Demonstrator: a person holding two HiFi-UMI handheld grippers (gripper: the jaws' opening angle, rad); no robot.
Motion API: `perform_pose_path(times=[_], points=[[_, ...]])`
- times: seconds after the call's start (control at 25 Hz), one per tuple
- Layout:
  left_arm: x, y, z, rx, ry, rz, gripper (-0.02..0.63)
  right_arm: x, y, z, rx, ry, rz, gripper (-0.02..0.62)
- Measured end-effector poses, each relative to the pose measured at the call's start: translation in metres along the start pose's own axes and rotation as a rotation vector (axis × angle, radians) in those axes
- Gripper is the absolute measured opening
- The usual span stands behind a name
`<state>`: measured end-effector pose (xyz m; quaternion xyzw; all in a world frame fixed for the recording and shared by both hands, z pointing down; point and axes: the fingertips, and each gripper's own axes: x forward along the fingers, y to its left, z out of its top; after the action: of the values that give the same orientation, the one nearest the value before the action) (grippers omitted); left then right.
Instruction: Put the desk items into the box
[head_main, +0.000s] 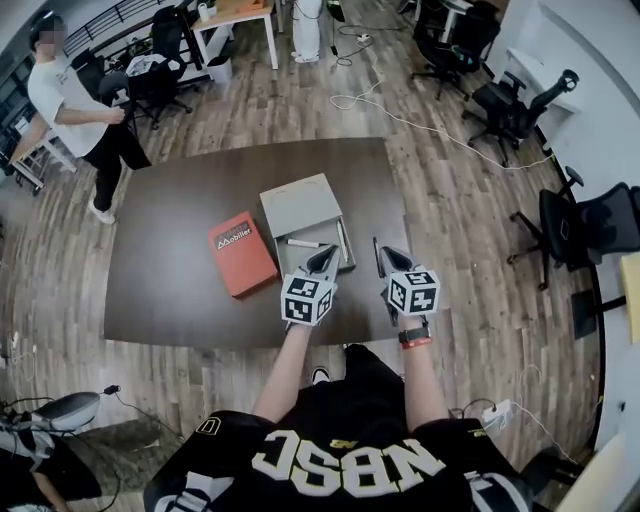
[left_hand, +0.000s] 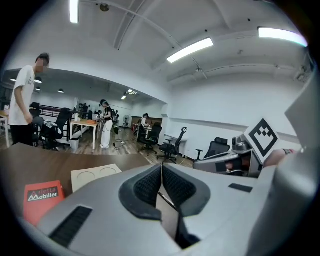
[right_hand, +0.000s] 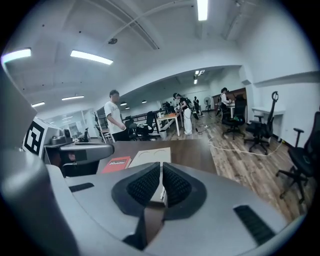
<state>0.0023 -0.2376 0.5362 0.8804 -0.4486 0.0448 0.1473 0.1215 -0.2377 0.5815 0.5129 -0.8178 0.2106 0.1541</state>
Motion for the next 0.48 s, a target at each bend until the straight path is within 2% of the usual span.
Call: perform_pose_path(times=[0.24, 0.48], points=[[0.041, -0.010, -0.023, 0.016, 0.083, -0.060, 0.018, 0.027, -0.032, -0.035, 0.045, 0.102, -0.006, 0.052], [0.062, -0.002, -0.045, 0.002, 0.156, -0.079, 0.018, 0.053, -0.047, -0.058, 0.117, 0.187, 0.005, 0.085]])
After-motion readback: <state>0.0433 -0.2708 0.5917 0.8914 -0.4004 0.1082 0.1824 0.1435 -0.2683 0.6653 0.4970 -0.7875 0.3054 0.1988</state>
